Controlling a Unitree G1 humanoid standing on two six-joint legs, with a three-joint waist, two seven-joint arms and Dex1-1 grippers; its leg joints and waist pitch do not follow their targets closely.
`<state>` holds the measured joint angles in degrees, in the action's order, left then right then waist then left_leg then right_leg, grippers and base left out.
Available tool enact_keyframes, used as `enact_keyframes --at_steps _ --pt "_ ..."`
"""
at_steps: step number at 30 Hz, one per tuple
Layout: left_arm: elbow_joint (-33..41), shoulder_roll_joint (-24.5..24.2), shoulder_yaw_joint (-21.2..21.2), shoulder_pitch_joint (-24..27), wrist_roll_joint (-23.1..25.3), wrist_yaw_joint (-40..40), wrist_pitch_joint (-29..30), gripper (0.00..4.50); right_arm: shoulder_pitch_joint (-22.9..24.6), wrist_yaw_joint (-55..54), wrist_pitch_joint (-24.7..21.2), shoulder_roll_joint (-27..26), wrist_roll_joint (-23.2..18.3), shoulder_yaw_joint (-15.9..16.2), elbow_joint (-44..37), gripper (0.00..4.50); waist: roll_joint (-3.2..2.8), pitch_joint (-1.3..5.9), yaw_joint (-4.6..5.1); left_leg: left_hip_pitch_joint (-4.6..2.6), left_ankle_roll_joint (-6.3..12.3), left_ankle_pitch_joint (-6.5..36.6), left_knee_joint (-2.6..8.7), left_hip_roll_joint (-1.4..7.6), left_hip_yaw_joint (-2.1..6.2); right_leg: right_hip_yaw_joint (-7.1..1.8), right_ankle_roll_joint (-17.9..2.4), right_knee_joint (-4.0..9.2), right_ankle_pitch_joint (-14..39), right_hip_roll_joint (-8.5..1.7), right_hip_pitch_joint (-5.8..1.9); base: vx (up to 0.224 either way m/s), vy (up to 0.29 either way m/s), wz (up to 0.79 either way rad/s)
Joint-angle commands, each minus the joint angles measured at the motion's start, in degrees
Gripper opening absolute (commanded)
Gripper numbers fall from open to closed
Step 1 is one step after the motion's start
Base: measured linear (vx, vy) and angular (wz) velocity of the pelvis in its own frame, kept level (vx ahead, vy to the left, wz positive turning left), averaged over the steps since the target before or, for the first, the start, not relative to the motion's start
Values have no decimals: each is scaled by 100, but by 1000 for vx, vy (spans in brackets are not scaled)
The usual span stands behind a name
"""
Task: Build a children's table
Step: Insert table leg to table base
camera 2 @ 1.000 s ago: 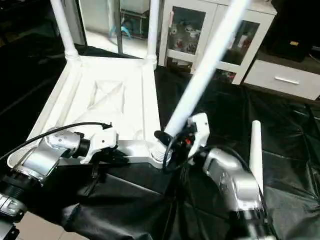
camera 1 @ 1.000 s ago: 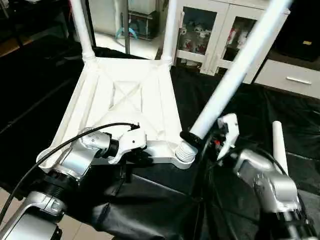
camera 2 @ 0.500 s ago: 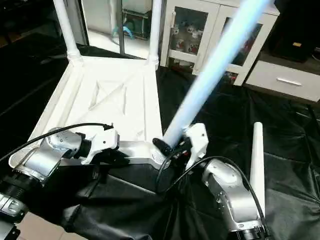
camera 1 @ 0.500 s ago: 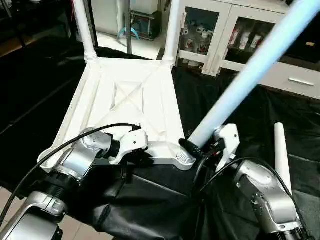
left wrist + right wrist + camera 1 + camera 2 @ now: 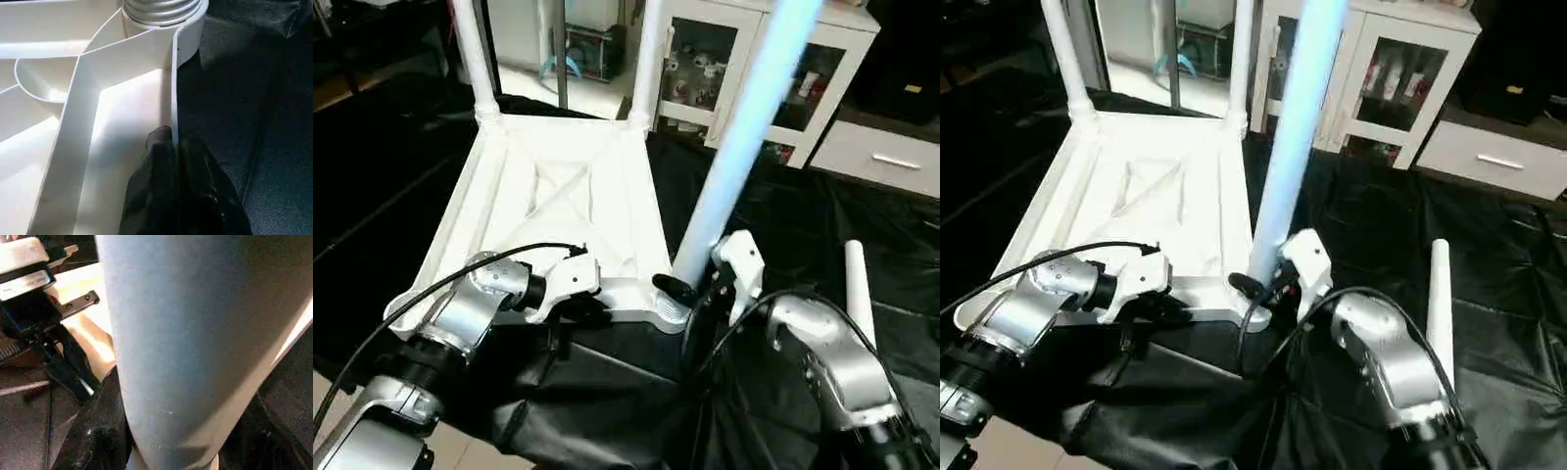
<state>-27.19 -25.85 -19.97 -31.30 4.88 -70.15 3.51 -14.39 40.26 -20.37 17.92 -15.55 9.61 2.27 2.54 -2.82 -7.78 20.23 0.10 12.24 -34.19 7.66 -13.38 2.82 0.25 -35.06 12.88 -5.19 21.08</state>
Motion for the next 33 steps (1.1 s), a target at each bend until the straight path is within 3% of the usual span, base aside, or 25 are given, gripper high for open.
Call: enact_keyframes --at_steps 1,6,15,25,29,31,33 --pt "52 128 -35 81 -103 10 -36 0 139 -100 -495 22 147 104 647 187 -28 181 66 -182 -647 2321 634 691 469 -359 -930 530 2151 -631 55 0 0 0" --pt "98 137 -27 107 -122 33 -15 0 241 -65 -301 72 415 297 900 187 -25 187 90 -207 -775 2544 662 687 484 -363 -894 533 2080 -615 77 0 0 0" --pt "170 122 -28 210 -156 54 42 0 397 13 -177 163 546 502 925 186 -40 193 114 -203 -765 2619 676 694 487 -376 -907 535 1905 -604 77 0 0 0" --pt "96 149 7 154 -141 96 18 0 221 -61 -99 131 597 495 1188 186 -34 175 159 -211 -780 3015 690 695 523 -381 -761 601 2530 -614 119 0 0 0" --pt "114 224 102 172 -168 277 60 0 192 -407 -18 20 686 390 1316 186 -39 173 169 -207 -792 3071 706 698 535 -378 -725 609 2574 -609 129 0 0 0" --pt "23 362 158 114 -6 750 177 0 15 -1350 143 -259 856 54 1789 186 -31 165 204 -189 -838 3161 717 693 556 -372 -699 623 2745 -623 137 0 0 0" --pt "9 395 163 97 32 845 259 0 -34 -1566 176 -317 896 -15 1897 186 -29 164 254 -174 -881 3262 721 682 590 -343 -636 638 2979 -628 131 0 0 0"
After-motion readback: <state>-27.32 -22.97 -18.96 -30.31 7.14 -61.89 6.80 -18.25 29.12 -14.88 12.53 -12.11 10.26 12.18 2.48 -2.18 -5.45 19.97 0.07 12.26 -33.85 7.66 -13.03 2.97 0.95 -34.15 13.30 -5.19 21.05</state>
